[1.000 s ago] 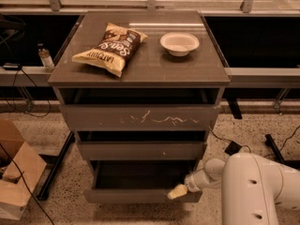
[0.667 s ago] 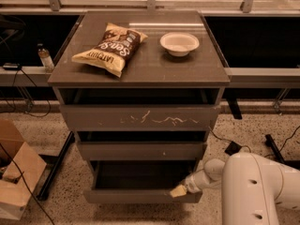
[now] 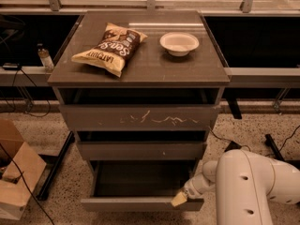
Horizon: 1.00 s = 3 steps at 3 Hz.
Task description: Open bottom drawer
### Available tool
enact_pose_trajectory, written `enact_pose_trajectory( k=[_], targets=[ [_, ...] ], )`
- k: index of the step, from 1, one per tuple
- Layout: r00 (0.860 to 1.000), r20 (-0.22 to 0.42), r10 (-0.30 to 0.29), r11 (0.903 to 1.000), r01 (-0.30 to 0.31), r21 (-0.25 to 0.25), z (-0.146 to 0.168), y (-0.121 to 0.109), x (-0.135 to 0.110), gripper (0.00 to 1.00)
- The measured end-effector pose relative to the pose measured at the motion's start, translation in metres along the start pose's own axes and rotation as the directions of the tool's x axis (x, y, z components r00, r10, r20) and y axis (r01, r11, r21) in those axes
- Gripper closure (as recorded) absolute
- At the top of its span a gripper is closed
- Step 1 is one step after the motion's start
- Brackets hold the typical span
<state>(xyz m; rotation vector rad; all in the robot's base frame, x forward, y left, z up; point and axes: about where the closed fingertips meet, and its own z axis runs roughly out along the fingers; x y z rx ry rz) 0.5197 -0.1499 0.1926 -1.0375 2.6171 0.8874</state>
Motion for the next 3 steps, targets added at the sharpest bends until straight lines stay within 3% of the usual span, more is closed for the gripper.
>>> enact_pose_trajectory(
  k=[2,3],
  targets=[
    [1.000,-0.017,0.015,0.9998,-0.015,-0.016,0.005,0.002,0.009,0.08],
    [0.997,-0.047,0.060,0.9967,-0.062,-0.052,0.020,0.010,0.031,0.11]
  ],
)
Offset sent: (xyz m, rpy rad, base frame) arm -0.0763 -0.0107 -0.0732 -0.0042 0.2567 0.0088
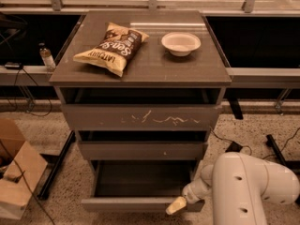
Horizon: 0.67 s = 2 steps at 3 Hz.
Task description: Open bottom drawer
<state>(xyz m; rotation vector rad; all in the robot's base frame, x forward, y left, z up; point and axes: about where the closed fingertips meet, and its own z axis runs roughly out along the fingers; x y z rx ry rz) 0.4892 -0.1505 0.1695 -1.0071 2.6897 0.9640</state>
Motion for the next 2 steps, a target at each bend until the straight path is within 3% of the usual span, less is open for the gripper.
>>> enact_pose_trajectory(
  k=[1,2],
  targets=[
    [1.000,0.000,0.001,1.0000,-0.001,-0.001,0.000,0.000,0.000,0.34],
    [0.999,-0.018,0.027,0.9993,-0.028,-0.025,0.009,0.006,0.012,0.32]
  ],
)
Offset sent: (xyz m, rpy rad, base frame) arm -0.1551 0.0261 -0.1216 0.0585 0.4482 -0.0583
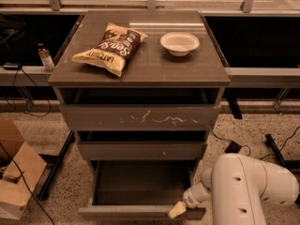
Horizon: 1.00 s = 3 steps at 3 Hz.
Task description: Open bottom drawer
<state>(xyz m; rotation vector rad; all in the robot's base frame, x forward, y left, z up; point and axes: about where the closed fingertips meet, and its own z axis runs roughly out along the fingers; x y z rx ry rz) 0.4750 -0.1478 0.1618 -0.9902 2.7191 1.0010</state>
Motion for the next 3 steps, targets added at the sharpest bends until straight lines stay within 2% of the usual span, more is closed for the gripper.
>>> enact_pose_trajectory(
  k=[1,2,3],
  targets=[
    [1.000,0.000,0.000,1.0000,0.000,0.000,-0.001,0.001,0.000,0.09],
    [0.999,-0.009,0.040,0.9988,-0.041,-0.028,0.008,0.005,0.013,0.00],
    [0.999,-0.009,0.040,0.9988,-0.041,-0.028,0.008,0.005,0.013,0.00]
  ],
)
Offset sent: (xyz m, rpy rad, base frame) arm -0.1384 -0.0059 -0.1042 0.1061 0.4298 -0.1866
